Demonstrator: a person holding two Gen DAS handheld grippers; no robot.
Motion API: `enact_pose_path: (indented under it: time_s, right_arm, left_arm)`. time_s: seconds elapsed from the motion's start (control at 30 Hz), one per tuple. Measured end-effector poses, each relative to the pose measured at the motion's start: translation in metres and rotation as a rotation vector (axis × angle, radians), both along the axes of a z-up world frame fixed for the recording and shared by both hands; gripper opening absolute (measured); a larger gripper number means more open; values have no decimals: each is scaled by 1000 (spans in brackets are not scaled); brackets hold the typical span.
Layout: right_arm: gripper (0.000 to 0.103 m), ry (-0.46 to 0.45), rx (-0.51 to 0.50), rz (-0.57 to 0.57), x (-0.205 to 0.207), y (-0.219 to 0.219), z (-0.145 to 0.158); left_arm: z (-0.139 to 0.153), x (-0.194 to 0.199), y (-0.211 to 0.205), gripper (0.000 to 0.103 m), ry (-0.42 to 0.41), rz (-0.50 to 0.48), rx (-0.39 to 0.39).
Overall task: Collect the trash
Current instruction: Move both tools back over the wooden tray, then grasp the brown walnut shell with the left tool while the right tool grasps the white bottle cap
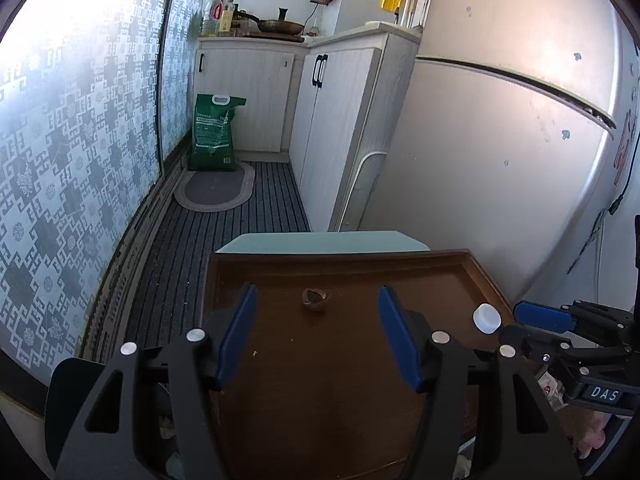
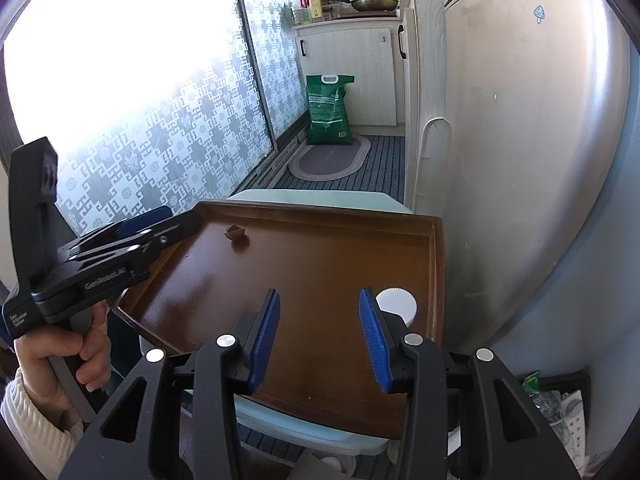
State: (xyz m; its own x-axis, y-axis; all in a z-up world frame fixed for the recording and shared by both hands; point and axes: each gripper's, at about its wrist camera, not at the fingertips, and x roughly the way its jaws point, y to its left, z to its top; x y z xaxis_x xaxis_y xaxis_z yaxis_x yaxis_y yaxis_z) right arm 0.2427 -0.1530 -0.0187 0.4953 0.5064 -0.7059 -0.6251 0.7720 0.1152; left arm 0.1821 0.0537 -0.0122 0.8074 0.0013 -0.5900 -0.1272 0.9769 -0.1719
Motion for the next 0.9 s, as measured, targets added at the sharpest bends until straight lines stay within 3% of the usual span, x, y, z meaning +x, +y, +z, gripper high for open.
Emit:
enact_pose_path:
  time_s: [0.13, 0.43, 0.9]
  right_arm:
    - [42, 16, -9, -11, 5, -5, -2]
    - [42, 87, -44, -31, 9, -12, -13]
    - [37, 125, -83, -46, 7, -13, -18]
  left_arm:
    - [-10, 19, -14, 62, 88, -29, 57]
    - [-17, 44, -9, 43, 209, -19, 23]
    - [-27, 60, -11, 31, 273, -16, 37]
